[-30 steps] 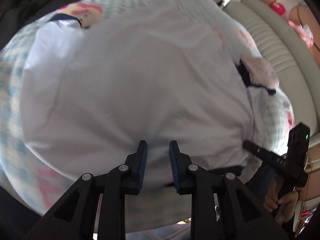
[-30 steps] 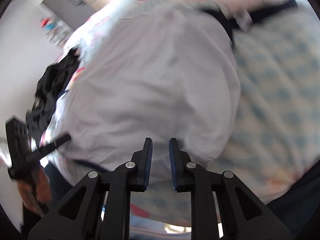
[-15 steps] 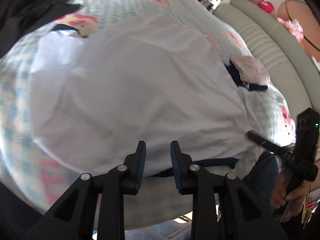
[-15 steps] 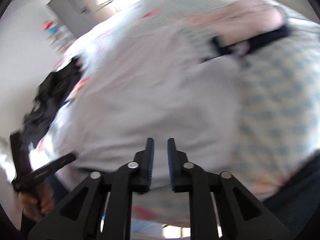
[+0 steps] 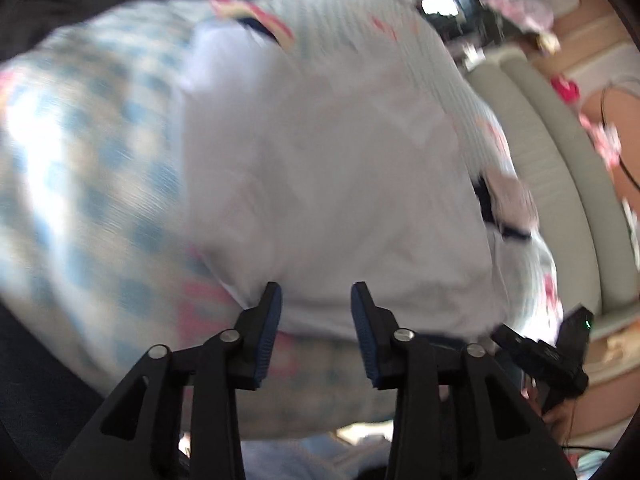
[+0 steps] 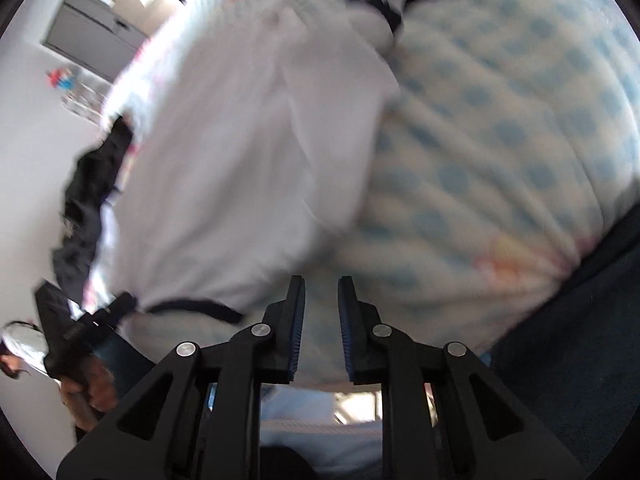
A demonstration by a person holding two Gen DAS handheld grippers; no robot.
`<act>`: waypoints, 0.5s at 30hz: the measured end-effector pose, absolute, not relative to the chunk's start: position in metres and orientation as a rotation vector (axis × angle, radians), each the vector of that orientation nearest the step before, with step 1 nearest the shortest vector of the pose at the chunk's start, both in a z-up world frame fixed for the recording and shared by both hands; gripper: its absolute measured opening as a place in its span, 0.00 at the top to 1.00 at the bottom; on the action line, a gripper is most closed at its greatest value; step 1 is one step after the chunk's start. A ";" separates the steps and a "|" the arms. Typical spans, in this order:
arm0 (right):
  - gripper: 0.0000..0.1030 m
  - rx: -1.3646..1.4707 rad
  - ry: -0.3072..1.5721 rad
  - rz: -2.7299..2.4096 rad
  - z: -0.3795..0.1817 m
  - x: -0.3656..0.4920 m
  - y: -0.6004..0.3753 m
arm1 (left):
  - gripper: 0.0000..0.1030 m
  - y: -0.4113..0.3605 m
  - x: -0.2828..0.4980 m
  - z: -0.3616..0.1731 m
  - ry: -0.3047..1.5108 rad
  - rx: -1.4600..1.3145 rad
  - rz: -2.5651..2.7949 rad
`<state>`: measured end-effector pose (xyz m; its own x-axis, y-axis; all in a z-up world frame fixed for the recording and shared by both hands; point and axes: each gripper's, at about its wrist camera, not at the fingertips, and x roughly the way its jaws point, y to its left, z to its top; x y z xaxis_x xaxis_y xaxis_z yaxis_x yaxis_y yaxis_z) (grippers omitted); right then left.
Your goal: Fold clothes
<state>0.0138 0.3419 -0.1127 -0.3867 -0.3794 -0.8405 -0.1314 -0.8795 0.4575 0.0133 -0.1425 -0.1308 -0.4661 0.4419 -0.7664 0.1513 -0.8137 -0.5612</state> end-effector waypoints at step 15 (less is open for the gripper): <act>0.69 1.700 -0.454 -2.451 -0.114 0.013 0.325 | 0.54 -0.119 0.020 -0.110 -0.621 -1.438 2.492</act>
